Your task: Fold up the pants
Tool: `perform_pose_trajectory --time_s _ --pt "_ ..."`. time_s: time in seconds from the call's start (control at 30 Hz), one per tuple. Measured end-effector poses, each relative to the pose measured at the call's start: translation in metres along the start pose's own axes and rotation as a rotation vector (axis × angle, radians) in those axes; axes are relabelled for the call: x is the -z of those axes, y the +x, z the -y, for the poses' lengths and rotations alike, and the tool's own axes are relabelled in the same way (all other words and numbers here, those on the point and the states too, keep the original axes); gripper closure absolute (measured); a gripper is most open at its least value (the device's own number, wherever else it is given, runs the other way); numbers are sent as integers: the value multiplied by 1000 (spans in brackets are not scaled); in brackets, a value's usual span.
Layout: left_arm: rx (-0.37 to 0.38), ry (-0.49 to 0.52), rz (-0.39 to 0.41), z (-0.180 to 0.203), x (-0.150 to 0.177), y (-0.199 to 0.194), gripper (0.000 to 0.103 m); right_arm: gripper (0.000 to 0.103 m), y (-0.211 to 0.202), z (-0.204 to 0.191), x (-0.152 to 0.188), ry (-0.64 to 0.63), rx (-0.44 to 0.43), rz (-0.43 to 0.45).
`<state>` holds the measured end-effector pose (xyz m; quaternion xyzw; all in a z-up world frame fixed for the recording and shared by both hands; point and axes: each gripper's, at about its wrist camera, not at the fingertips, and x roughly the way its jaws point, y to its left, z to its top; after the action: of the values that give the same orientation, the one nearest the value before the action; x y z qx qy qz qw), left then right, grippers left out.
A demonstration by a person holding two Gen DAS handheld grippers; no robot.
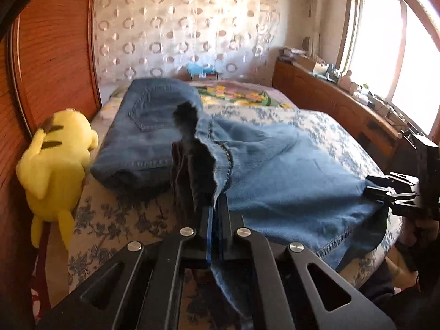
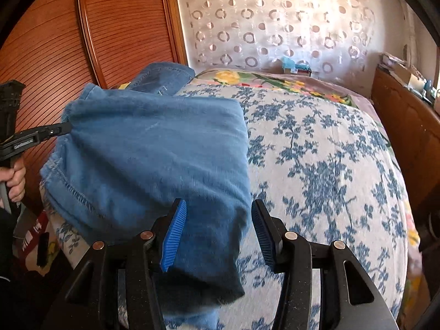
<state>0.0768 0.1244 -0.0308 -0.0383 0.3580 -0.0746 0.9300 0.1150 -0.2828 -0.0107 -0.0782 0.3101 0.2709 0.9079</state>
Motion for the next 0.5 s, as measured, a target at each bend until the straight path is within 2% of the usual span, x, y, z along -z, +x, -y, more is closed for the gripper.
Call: perform_pose_trajectory --time_s 0.13,0.17,0.23,0.3,0.33,0.4,0.5 --pt "-20 14 -20 8 4 4 93 52 -2 -2 9 -5 7 -24" --pt "-24 18 -15 10 3 3 88 52 -2 -1 11 -3 11 -27" --pt "-32 29 0 18 3 -2 75 52 -5 0 15 -3 10 -31" --pt "-29 36 28 24 3 -9 48 52 -8 -1 17 0 8 -34" --pt "-26 39 41 27 2 -13 44 52 -8 -1 18 4 5 -35" --pt "-10 42 63 32 1 -20 27 52 -11 -1 20 8 2 -37" --pt "15 52 95 44 -3 -28 26 52 -16 -1 23 10 2 -33"
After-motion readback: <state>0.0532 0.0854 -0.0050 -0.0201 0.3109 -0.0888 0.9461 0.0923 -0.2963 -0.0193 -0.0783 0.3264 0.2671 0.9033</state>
